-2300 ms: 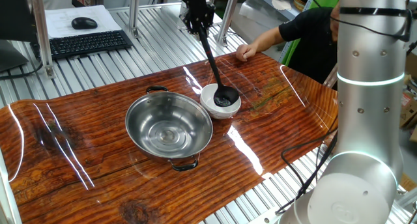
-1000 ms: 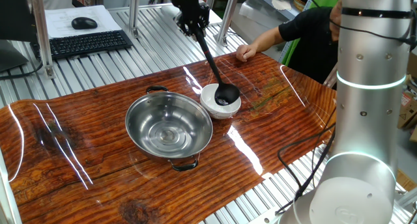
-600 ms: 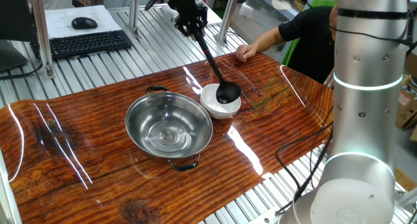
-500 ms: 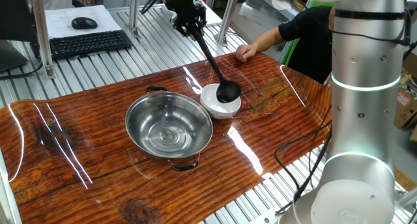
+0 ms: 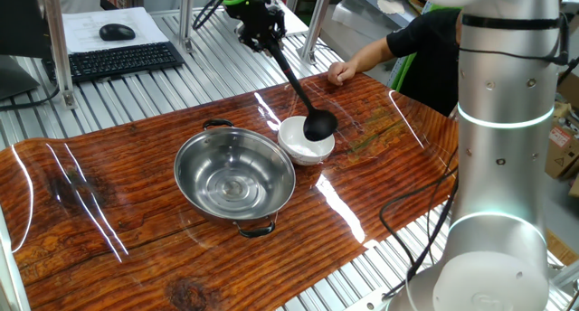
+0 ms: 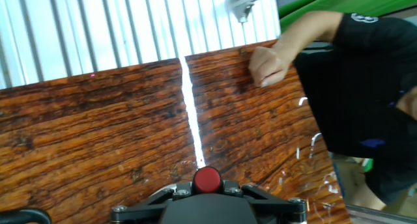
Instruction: Scoop water with a large spoon from one bowl to another
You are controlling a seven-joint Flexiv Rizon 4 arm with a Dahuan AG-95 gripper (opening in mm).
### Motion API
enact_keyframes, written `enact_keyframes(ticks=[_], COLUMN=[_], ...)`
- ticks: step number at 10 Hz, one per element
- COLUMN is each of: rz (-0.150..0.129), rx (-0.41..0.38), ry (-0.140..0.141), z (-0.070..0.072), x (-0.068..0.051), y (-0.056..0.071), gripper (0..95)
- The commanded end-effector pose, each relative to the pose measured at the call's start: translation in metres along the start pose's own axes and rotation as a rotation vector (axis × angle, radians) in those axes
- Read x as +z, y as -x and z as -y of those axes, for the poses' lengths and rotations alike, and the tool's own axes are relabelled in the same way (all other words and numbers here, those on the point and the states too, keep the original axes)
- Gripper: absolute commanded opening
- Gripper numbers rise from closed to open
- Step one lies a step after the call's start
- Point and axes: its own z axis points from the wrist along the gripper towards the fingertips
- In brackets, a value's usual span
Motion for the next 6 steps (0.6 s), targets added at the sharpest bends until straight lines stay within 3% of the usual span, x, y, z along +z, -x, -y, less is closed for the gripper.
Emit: enact_keyframes(ticks=[1, 6], rz=[-0.001, 0.013], rx=[0.007, 0.034], ry=[-0.018, -0.099], z=[-0.0005, -0.0029], x=[-0.0014, -0.0047], y=[0.0002, -0.0024], gripper=[0.0, 0.0])
